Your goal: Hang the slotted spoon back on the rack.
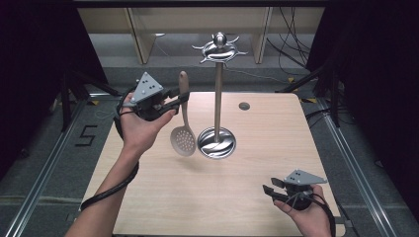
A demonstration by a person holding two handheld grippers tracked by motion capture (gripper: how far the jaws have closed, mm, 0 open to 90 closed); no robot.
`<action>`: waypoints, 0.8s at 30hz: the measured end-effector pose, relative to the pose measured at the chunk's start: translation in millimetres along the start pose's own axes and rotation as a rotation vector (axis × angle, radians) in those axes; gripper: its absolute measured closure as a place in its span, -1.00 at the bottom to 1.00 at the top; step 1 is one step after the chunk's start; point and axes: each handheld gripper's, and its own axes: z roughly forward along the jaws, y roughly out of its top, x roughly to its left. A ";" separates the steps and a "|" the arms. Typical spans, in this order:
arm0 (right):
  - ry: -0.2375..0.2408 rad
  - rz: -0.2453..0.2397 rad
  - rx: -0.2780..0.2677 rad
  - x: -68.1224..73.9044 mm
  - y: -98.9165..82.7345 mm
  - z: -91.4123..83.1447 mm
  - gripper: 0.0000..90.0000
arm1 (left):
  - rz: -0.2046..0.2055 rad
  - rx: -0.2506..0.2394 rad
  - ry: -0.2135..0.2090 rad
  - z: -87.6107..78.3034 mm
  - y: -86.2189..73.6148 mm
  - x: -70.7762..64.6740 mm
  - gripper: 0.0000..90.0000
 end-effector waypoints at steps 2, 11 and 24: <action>0.004 0.012 0.010 0.7 0.0 -0.3 0.27 | 0.002 0.000 -0.003 1.1 1.0 -0.1 0.52; -0.003 -0.003 -0.001 -0.1 0.1 -0.2 0.27 | 0.008 -0.002 -0.010 5.4 5.5 -1.9 0.52; -0.006 -0.004 0.002 -0.1 0.2 -0.4 0.27 | 0.009 -0.001 -0.012 10.0 11.1 -3.0 0.52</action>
